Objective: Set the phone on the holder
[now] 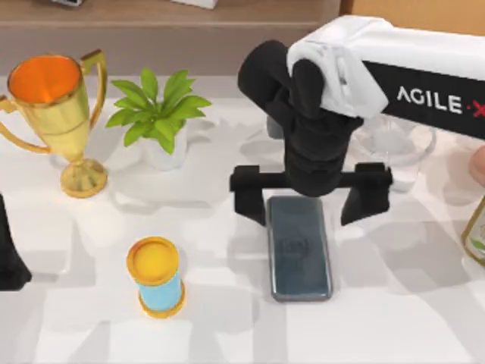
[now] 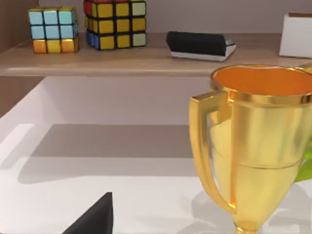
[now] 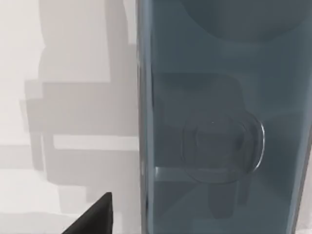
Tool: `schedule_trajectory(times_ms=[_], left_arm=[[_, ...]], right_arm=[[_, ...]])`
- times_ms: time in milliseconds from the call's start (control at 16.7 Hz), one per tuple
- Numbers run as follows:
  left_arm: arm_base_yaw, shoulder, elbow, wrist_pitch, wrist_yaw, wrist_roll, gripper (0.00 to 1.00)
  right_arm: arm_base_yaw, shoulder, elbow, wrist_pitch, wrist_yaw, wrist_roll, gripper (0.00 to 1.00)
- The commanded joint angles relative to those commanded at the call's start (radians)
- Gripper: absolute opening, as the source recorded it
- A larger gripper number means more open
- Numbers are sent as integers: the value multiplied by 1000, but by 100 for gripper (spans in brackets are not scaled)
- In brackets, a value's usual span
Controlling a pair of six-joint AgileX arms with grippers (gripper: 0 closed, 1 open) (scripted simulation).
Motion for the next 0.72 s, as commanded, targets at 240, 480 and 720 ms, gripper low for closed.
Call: schedule_trajectory(times_ms=[240, 480, 720], left_arm=[[0, 0, 0, 0, 0, 0, 100], [0, 0, 0, 0, 0, 0, 100], [0, 0, 0, 0, 0, 0, 100]], right_arm=[[-5, -2, -3, 2, 0, -1, 100], [-3, 30, -49, 77, 0, -3, 100], [-2, 94, -135, 237, 1, -1, 100]])
